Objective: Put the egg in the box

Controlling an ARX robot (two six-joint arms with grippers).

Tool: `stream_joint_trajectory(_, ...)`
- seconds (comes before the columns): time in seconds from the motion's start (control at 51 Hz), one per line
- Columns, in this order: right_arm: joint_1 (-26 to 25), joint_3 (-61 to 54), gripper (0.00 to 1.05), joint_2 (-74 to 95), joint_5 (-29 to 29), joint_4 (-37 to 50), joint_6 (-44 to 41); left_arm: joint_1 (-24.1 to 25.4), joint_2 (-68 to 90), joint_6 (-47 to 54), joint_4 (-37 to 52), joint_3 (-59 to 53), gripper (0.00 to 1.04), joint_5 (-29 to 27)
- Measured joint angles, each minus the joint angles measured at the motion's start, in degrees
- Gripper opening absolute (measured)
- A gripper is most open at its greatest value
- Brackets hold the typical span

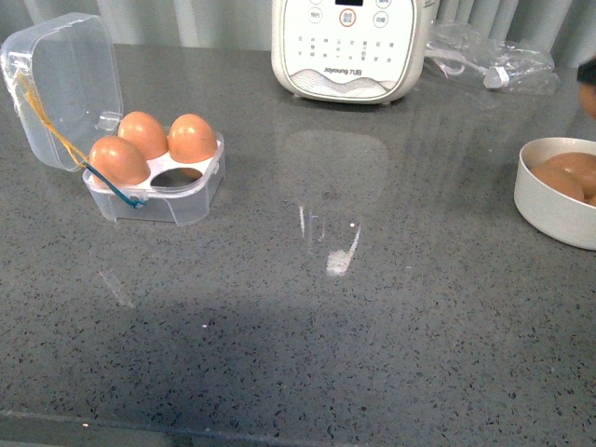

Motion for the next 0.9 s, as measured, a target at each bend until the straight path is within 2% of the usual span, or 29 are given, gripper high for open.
stream_joint_trajectory(0.176,6.2,7.4,0.42,1.5,1.3,-0.1,0.7,0.0,0.0,0.0,0.0,0.0,0.98,0.0)
stream_joint_trajectory(0.294,11.5,10.8,0.42,5.3,-0.6,-0.7,1.9,0.0,0.0,0.0,0.0,0.0,0.98,0.0)
stream_joint_trajectory(0.471,19.4,12.6,0.42,8.8,-10.0,-3.2,-0.5,0.0,0.0,0.0,0.0,0.0,0.98,0.0)
stream_joint_trajectory(0.686,20.4,12.6,0.42,9.0,-20.5,-5.7,-7.9,0.0,0.0,0.0,0.0,0.0,0.98,0.0)
stream_joint_trajectory(0.902,19.6,14.4,0.42,13.0,-24.9,-9.3,-13.3,0.0,0.0,0.0,0.0,0.0,0.98,0.0)
